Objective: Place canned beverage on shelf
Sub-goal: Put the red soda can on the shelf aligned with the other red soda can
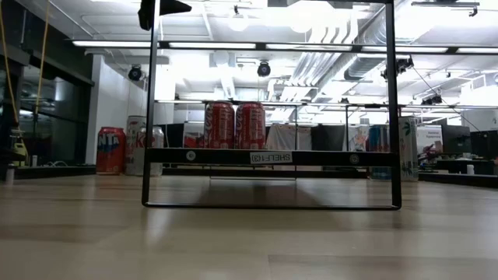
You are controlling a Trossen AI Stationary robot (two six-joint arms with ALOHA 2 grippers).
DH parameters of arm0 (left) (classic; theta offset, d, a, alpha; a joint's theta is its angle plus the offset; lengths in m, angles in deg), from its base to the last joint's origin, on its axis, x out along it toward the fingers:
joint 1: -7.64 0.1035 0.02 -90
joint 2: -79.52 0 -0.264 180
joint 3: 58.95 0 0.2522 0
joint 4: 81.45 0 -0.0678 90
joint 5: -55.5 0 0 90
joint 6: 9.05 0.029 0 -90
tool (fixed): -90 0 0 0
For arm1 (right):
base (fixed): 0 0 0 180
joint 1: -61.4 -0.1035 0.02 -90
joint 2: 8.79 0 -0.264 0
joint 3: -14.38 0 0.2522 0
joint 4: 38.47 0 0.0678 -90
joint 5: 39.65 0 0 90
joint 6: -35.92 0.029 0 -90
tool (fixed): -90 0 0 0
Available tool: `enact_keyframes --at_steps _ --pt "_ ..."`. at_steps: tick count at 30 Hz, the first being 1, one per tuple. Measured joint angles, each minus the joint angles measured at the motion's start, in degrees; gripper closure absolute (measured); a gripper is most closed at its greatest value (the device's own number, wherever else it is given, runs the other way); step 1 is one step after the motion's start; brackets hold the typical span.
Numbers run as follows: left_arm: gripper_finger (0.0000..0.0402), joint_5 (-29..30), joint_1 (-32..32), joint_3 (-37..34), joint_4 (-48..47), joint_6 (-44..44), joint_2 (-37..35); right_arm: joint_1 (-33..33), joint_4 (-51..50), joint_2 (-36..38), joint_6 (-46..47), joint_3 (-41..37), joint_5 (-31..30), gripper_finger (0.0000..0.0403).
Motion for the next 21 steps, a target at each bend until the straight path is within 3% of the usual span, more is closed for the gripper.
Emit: enact_keyframes --at_steps 6,12,17,21 --pt "0.0163 -0.09 0.00 0.00 0.02 0.02 -0.01 -18.37 -0.03 -0.23 20.59 0.02 -0.66 0.0031" --pt "0.0163 0.31 0.00 0.00 0.02 0.04 -0.01 -32.67 -0.67 -2.55 35.53 0.02 -3.87 0.0031" --pt "0.0163 0.52 0.00 0.00 0.04 0.04 0.00 -40.19 -5.33 -6.13 42.99 0.02 -9.35 0.0031" --pt "0.0163 0.96 0.00 0.00 0.04 0.03 0.00 -42.38 -10.26 -9.42 43.76 0.02 -10.88 0.0031"
